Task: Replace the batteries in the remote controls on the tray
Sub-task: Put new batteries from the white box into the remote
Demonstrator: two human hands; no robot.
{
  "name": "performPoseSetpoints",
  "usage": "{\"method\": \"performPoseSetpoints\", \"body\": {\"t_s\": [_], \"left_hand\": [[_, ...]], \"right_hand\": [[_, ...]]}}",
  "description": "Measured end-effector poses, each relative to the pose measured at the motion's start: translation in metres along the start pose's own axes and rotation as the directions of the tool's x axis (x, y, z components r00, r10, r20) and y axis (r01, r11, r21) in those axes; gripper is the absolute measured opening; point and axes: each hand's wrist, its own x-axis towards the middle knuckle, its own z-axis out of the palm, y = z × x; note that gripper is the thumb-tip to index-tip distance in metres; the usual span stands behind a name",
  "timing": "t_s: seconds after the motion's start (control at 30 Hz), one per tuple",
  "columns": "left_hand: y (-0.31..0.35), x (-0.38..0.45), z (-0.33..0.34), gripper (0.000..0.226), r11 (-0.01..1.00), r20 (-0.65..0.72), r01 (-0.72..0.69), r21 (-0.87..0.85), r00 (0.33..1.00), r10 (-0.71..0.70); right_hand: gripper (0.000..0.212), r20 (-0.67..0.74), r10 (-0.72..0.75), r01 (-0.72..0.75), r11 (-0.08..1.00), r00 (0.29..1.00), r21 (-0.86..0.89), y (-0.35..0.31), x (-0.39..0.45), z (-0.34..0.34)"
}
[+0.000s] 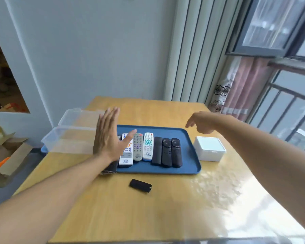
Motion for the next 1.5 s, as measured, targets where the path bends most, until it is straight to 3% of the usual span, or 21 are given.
{"method": "performPoseSetpoints", "body": {"t_s": [0.07,0.2,0.33,0.43,0.67,0.9,1.0,1.07,1.13,1.2,1.3,1.37,1.43,1.5], "left_hand": [[0.043,0.002,0.024,0.104,0.998,0.211,-0.029,-0.056,0.977,0.040],[0.117,-0.011,0.077,0.107,0.992,0.552,-0.043,-0.118,0.827,0.102],[0.161,-0.017,0.110,0.113,0.987,0.661,0.054,-0.152,0.748,0.061],[0.179,-0.013,0.129,0.119,0.988,0.712,0.076,-0.134,0.701,0.043],[0.197,0.004,0.162,0.130,0.978,0.765,0.163,-0.134,0.644,-0.003],[0.195,0.008,0.172,0.142,0.975,0.742,0.207,-0.081,0.666,-0.080],[0.195,0.009,0.174,0.144,0.981,0.739,0.178,-0.079,0.671,-0.063],[0.196,0.008,0.175,0.146,0.983,0.726,0.164,-0.085,0.686,-0.052],[0.197,0.006,0.174,0.147,0.985,0.696,0.143,-0.096,0.717,-0.037],[0.197,0.000,0.172,0.146,0.985,0.663,0.121,-0.120,0.749,-0.011],[0.200,-0.008,0.168,0.142,0.981,0.592,0.081,-0.178,0.805,0.041],[0.202,-0.012,0.166,0.139,0.979,0.556,0.044,-0.200,0.828,0.076],[0.203,-0.012,0.167,0.139,0.977,0.551,0.045,-0.206,0.831,0.078],[0.201,-0.012,0.169,0.139,0.978,0.555,0.080,-0.195,0.831,0.042]], "right_hand": [[0.072,0.091,0.063,-0.064,0.998,0.994,0.007,0.020,-0.015,0.022],[0.076,0.160,0.140,-0.144,0.990,0.977,0.009,0.035,-0.031,0.066],[0.054,-0.048,0.124,-0.125,0.992,0.991,-0.012,0.038,-0.038,0.098],[0.050,-0.177,0.097,-0.104,0.994,0.979,-0.031,0.041,-0.043,0.108],[0.039,-0.291,0.155,-0.137,0.987,0.944,0.079,0.039,-0.049,0.126],[0.032,-0.327,0.089,-0.090,0.996,0.941,0.010,0.042,-0.056,0.120],[0.045,-0.388,0.095,-0.098,0.995,0.917,0.013,0.052,-0.055,0.111],[0.052,-0.397,0.122,-0.088,0.991,0.910,0.104,0.062,-0.048,0.102],[0.046,-0.492,0.193,-0.055,0.958,0.849,0.280,0.074,-0.040,0.098],[0.039,-0.629,0.289,-0.004,0.911,0.722,0.413,0.085,-0.032,0.096],[0.044,-0.681,0.425,-0.100,0.881,0.597,0.463,0.095,-0.021,0.099],[0.032,-0.642,0.422,-0.106,0.876,0.640,0.471,0.095,-0.014,0.103],[0.023,-0.498,0.342,-0.096,0.886,0.797,0.454,0.089,-0.009,0.109],[0.031,-0.365,0.238,-0.083,0.916,0.900,0.393,0.084,-0.009,0.114]]}}
